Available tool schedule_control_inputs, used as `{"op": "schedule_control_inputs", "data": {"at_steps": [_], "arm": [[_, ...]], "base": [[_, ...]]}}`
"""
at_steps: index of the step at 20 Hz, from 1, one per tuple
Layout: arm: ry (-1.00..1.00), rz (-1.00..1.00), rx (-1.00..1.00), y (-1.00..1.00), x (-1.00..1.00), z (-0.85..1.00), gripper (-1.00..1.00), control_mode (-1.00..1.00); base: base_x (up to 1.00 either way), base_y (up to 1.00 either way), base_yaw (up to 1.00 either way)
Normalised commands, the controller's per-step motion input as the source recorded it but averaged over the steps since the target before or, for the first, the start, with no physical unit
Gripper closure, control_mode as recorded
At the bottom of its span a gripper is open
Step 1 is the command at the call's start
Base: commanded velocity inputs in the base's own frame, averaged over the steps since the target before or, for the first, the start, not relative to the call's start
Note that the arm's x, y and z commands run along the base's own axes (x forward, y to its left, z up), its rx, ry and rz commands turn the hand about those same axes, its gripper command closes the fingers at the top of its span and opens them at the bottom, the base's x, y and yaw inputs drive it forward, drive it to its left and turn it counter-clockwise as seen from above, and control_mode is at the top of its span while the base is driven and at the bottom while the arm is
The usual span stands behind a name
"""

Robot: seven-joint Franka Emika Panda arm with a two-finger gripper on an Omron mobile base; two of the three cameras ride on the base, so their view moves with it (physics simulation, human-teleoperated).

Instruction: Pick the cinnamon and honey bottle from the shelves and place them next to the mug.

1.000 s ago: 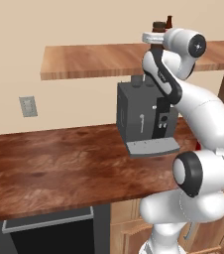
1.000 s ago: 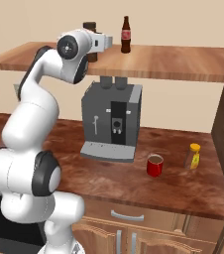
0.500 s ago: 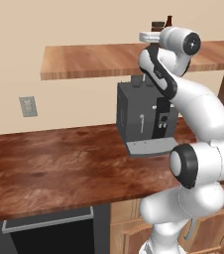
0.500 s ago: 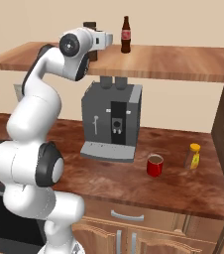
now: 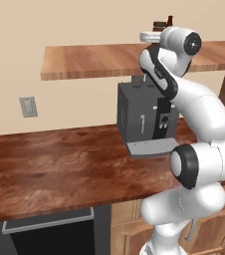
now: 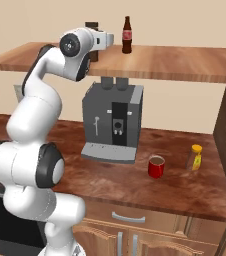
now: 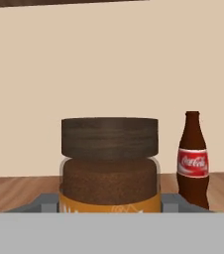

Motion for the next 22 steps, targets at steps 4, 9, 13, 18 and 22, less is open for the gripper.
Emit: {"op": "schedule_control_inputs", "data": {"at_steps": [4,9,13,18,22], "arm": [[0.0,0.0,0.0,0.0,-0.15,0.0,1.0,-1.0],[-0.05,0.0,0.0,0.0,-0.47,0.09,1.0,-1.0],[-0.17,0.0,0.0,0.0,-0.68,0.28,1.0,-1.0],[-0.16,0.0,0.0,0.0,-0.8,0.29,1.0,-1.0],[-0.06,0.0,0.0,0.0,-0.84,0.08,1.0,-1.0]], "base": [[0.0,0.0,0.0],[0.0,0.0,0.0],[0.0,0.0,0.0],[0.0,0.0,0.0],[0.0,0.0,0.0]]}}
